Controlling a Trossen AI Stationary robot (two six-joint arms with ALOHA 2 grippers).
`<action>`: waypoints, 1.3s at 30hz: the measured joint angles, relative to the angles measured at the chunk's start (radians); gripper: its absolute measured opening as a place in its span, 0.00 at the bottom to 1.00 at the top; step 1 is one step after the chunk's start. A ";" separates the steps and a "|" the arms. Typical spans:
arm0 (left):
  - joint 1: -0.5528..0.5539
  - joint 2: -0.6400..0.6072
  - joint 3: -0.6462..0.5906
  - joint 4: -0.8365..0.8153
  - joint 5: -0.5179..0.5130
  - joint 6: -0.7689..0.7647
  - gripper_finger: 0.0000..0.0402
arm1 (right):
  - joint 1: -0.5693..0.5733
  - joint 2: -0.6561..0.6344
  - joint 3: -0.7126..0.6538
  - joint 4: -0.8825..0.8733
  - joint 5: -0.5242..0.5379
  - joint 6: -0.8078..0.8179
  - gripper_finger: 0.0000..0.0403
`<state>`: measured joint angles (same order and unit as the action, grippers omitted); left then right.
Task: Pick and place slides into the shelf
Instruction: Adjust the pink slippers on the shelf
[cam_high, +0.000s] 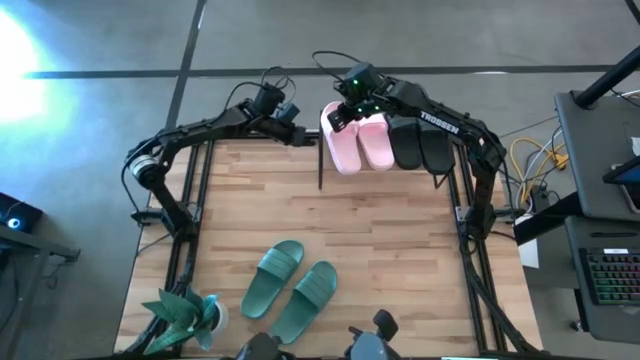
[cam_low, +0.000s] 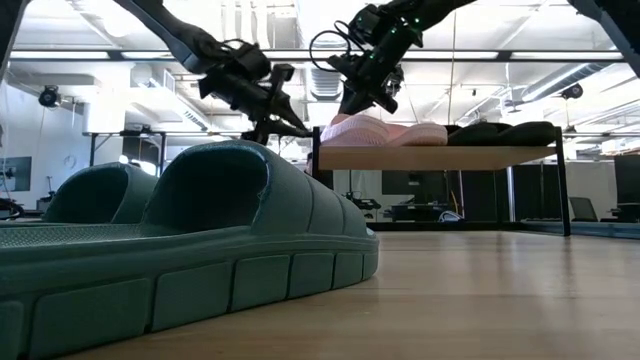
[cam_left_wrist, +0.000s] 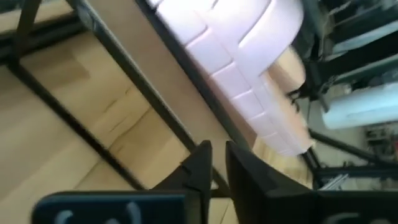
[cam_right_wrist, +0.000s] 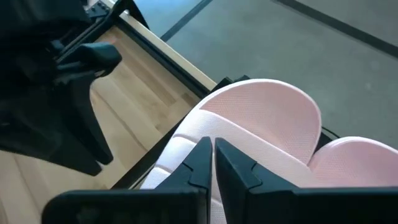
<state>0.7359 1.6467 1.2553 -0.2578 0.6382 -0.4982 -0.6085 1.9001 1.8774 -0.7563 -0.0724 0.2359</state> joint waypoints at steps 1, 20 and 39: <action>0.000 -0.010 -0.017 0.043 0.000 -0.017 0.11 | -0.001 -0.001 0.000 0.000 0.003 0.000 0.03; -0.019 -0.025 -0.087 0.195 -0.015 -0.203 0.40 | -0.001 -0.003 0.000 0.013 0.025 -0.001 0.03; -0.039 0.061 -0.093 0.310 -0.010 -0.252 0.38 | -0.001 -0.001 0.000 -0.015 0.051 -0.006 0.03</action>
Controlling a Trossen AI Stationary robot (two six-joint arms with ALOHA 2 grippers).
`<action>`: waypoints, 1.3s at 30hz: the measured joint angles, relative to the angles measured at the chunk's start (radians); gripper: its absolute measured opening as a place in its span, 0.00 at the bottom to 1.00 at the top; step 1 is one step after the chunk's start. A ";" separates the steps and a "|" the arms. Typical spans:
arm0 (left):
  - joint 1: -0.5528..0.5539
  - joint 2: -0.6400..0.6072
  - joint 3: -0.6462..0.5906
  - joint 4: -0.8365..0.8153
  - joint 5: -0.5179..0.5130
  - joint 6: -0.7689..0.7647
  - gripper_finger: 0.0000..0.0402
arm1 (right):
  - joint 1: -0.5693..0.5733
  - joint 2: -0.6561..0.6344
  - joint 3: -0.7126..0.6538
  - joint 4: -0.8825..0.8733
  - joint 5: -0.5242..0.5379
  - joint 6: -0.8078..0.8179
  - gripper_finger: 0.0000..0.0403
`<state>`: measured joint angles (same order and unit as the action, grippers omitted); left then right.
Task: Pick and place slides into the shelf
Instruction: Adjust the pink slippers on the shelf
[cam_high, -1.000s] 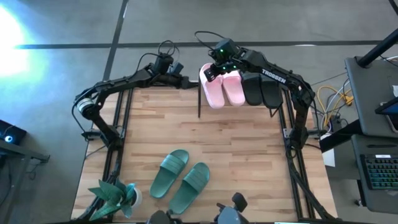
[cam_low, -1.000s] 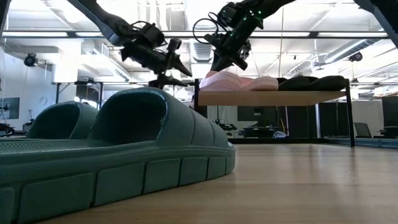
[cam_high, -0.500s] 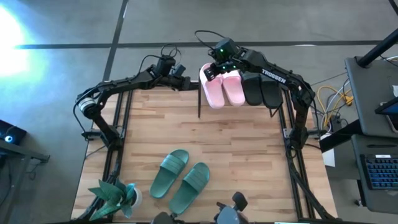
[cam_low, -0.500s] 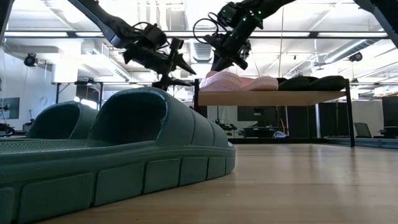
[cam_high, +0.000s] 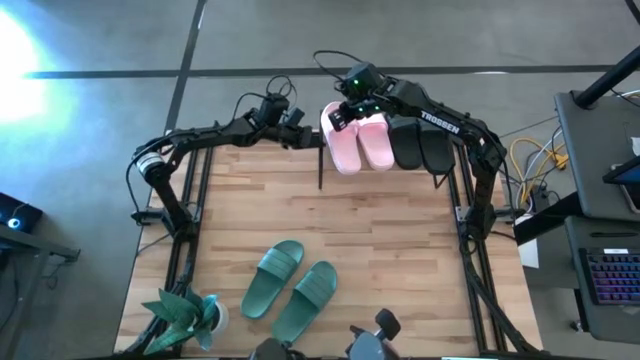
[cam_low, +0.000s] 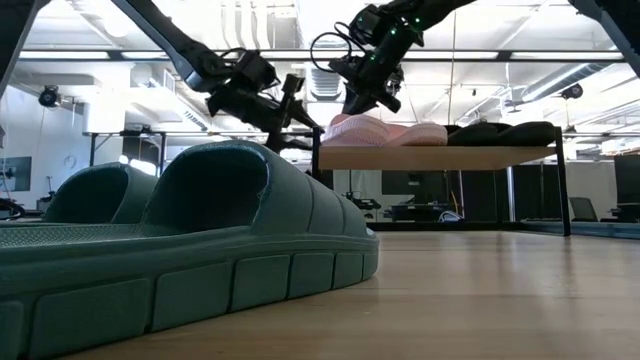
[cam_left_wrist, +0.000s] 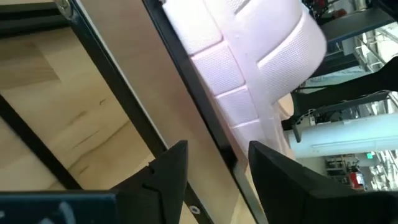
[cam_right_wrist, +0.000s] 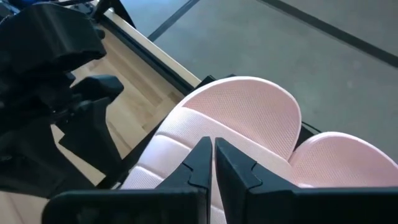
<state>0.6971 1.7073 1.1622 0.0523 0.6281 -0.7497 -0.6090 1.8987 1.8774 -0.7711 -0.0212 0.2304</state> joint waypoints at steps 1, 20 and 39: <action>0.000 0.000 0.000 -0.001 0.000 0.002 0.36 | 0.000 0.000 0.000 -0.003 0.000 -0.004 0.03; 0.002 0.005 -0.002 -0.008 0.016 0.015 0.03 | 0.008 0.038 0.000 0.060 -0.095 -0.254 0.03; 0.002 0.006 -0.008 -0.008 -0.007 0.043 0.02 | 0.008 0.219 0.223 -0.008 -0.221 -0.354 0.03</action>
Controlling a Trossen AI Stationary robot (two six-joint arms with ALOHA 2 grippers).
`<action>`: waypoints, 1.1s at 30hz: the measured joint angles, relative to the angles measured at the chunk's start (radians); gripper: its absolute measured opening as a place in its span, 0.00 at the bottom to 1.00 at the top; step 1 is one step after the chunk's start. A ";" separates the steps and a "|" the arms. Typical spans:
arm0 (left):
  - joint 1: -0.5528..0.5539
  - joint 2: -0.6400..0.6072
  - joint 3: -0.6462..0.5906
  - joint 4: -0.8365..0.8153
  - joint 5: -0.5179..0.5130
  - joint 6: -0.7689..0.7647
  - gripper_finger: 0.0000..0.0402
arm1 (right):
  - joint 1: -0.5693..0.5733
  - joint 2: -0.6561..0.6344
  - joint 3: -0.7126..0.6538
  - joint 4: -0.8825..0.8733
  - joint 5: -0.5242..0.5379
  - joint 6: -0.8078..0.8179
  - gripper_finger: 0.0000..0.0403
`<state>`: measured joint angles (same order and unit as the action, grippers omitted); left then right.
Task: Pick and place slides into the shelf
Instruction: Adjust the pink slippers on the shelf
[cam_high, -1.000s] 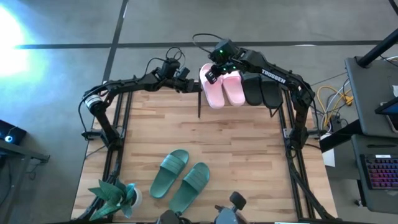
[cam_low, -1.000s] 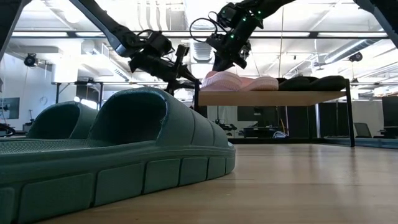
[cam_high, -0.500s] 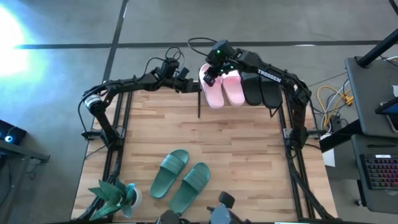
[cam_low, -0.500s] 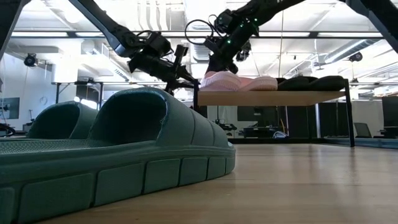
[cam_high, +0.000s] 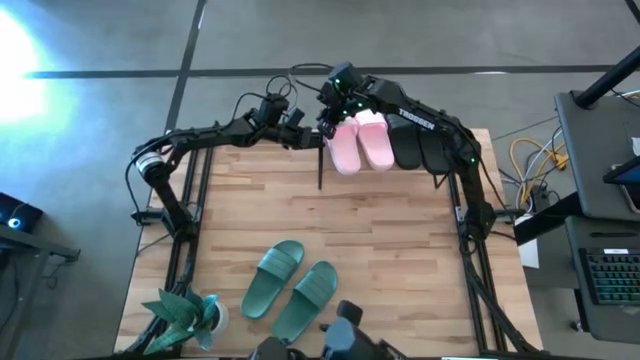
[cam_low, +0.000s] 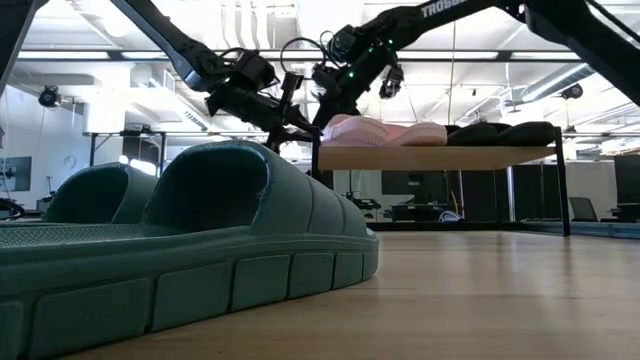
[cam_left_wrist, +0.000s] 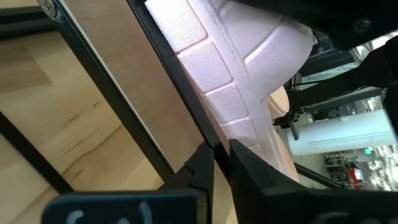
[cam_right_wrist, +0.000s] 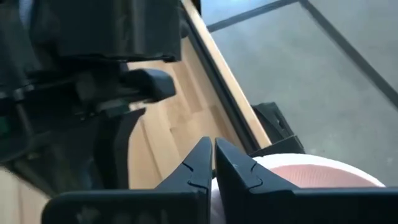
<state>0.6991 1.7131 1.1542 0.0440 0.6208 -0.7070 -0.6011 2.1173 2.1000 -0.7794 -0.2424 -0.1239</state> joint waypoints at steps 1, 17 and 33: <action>0.000 -0.001 -0.001 -0.003 -0.007 0.004 0.02 | -0.001 0.010 0.019 -0.022 -0.002 -0.006 0.03; 0.006 -0.003 -0.063 0.102 0.002 0.005 0.02 | -0.030 0.042 0.089 -0.196 0.065 -0.181 0.03; 0.008 -0.010 -0.068 0.144 0.021 -0.028 0.02 | -0.072 0.043 0.065 -0.110 0.030 -0.051 0.03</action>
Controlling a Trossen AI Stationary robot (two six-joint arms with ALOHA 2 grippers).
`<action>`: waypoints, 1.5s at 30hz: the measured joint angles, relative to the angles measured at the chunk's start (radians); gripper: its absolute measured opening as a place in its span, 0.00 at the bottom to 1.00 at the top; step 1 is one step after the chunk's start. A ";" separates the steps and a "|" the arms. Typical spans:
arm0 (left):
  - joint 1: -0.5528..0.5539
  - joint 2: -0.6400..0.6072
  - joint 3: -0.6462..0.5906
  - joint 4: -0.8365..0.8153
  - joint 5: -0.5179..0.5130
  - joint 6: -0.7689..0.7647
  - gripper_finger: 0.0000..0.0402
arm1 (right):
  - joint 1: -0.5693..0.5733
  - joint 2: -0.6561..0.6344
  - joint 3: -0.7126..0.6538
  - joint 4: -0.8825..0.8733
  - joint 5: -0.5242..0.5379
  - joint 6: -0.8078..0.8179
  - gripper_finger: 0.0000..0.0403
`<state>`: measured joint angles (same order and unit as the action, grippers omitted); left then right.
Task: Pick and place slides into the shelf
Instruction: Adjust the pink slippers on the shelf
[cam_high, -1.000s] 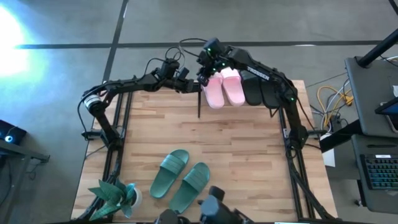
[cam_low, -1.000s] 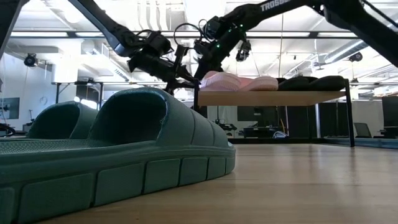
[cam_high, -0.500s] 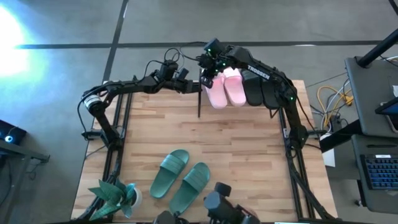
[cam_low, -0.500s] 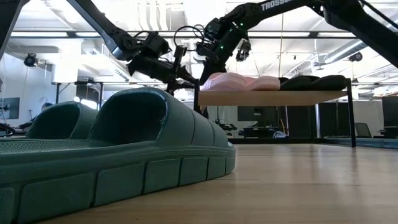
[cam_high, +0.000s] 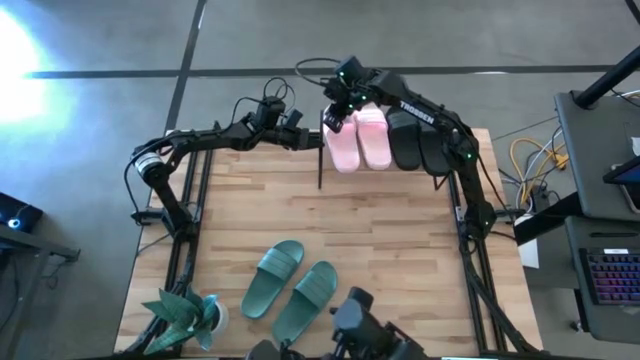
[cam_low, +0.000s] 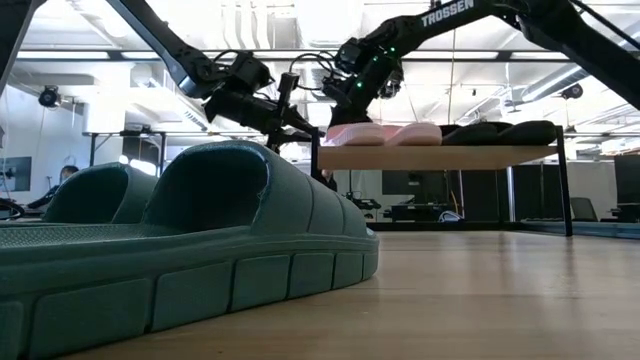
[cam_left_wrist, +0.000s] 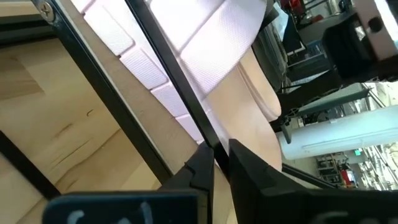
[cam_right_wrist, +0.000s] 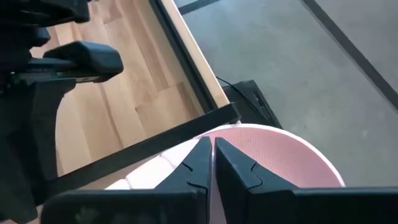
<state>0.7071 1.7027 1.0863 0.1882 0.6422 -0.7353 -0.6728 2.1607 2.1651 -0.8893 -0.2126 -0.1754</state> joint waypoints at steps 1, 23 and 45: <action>0.000 0.000 0.000 0.000 0.002 0.000 0.02 | -0.001 -0.003 0.001 0.000 -0.001 0.002 0.03; 0.000 0.000 0.000 0.010 0.003 -0.010 0.02 | 0.040 -0.222 -0.148 -0.464 0.312 0.002 0.03; 0.000 -0.002 0.002 0.010 0.010 -0.014 0.02 | 0.171 -0.344 -0.438 -0.360 0.294 0.135 0.03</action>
<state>0.7074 1.7012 1.0878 0.1982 0.6521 -0.7489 -0.5014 1.8168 1.7267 -1.2492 0.0814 -0.0402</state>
